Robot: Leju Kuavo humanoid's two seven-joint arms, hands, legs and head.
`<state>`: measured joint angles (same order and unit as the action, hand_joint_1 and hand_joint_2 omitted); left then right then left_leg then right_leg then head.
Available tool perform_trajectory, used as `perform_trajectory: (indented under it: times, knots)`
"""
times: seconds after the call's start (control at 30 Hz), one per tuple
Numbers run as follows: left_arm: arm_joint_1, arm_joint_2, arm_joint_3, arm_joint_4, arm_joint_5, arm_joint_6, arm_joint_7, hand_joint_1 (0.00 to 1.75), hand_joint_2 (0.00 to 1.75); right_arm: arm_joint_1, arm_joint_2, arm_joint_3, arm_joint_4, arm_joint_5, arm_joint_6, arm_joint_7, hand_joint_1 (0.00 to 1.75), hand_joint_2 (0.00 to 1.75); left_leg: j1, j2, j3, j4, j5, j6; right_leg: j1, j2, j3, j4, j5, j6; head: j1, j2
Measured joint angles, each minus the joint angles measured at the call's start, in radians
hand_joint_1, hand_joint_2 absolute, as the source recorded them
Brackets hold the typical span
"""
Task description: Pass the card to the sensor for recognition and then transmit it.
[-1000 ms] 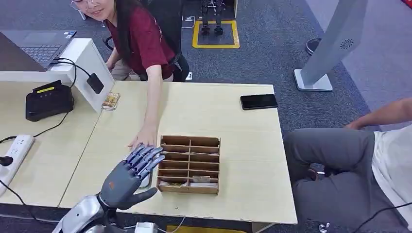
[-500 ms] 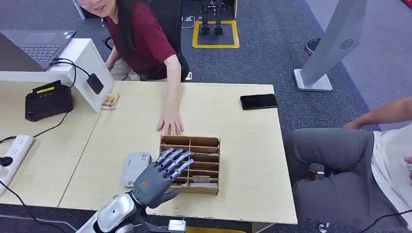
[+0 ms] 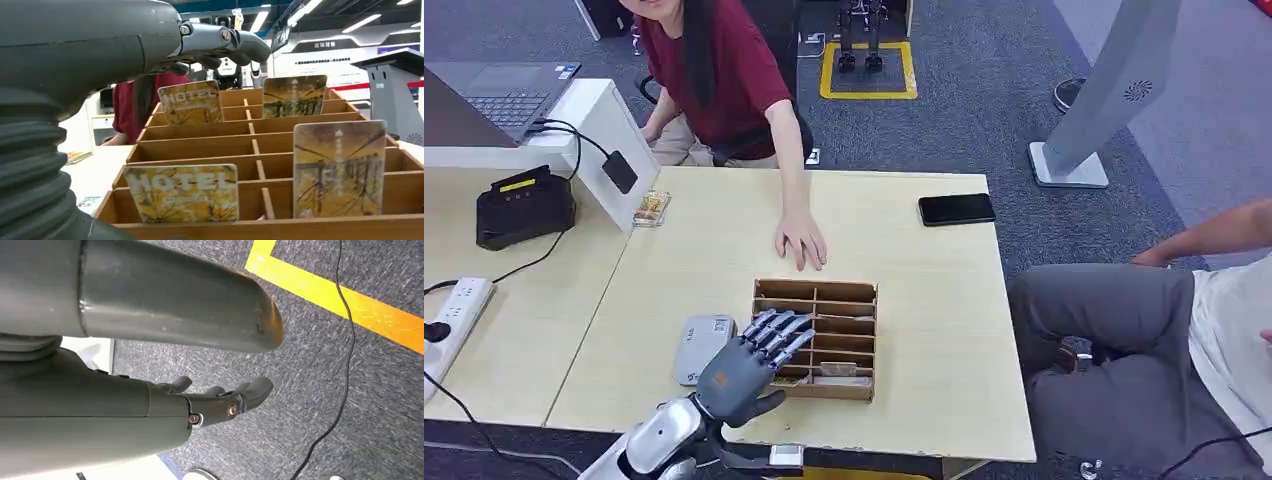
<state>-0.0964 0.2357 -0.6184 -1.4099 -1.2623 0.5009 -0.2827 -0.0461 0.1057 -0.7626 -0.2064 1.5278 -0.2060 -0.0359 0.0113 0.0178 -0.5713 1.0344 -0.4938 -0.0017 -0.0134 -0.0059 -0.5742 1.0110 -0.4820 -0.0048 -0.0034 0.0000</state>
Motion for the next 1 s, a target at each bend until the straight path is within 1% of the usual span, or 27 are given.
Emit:
perform_trajectory:
  times: [0.2,0.27,0.43,0.6,0.9,1.0]
  knots:
    - [0.002,0.023,0.001,0.0,0.006,0.0,0.002,0.0,1.75,0.0,-0.001,-0.002,0.0,0.0,0.002,0.0,0.0,0.0,0.0,0.0,0.0,0.0,0.0,0.0,0.0,0.0,0.0,0.0,0.0,0.0,0.0,0.0]
    - [0.006,0.037,0.004,-0.005,0.027,-0.008,-0.002,0.0,1.75,0.0,-0.002,-0.003,0.0,0.0,0.002,0.0,0.0,0.0,0.0,0.0,0.0,0.0,0.0,0.0,0.0,0.0,0.0,0.0,0.0,0.0,0.0,0.0]
    - [0.015,0.075,0.024,-0.056,0.107,-0.062,-0.035,0.0,1.75,0.001,-0.004,-0.011,0.0,0.002,0.003,0.0,0.0,0.0,0.0,0.0,0.0,0.0,0.0,0.0,0.0,0.0,0.0,0.0,0.0,0.0,0.0,0.0]
    - [0.02,0.111,0.05,-0.106,0.13,-0.098,-0.05,0.0,1.75,0.001,-0.006,-0.019,0.0,0.002,0.006,0.0,0.0,0.0,0.0,0.0,0.0,0.0,0.0,0.0,0.0,0.0,0.0,0.0,0.0,0.0,0.0,0.0]
    - [0.031,0.139,0.066,-0.156,0.156,-0.115,-0.066,0.0,1.75,0.001,-0.006,-0.019,0.0,0.004,0.007,0.0,0.0,0.0,0.0,0.0,0.0,0.0,0.0,0.0,0.0,0.0,0.0,0.0,0.0,0.0,0.0,0.0]
    - [0.041,0.148,0.071,-0.175,0.168,-0.142,-0.076,0.0,1.75,0.001,-0.006,-0.021,0.0,0.013,0.009,0.002,0.0,0.0,0.0,0.0,0.0,0.0,0.0,0.0,0.0,0.0,0.0,0.0,0.0,0.0,0.0,0.0]
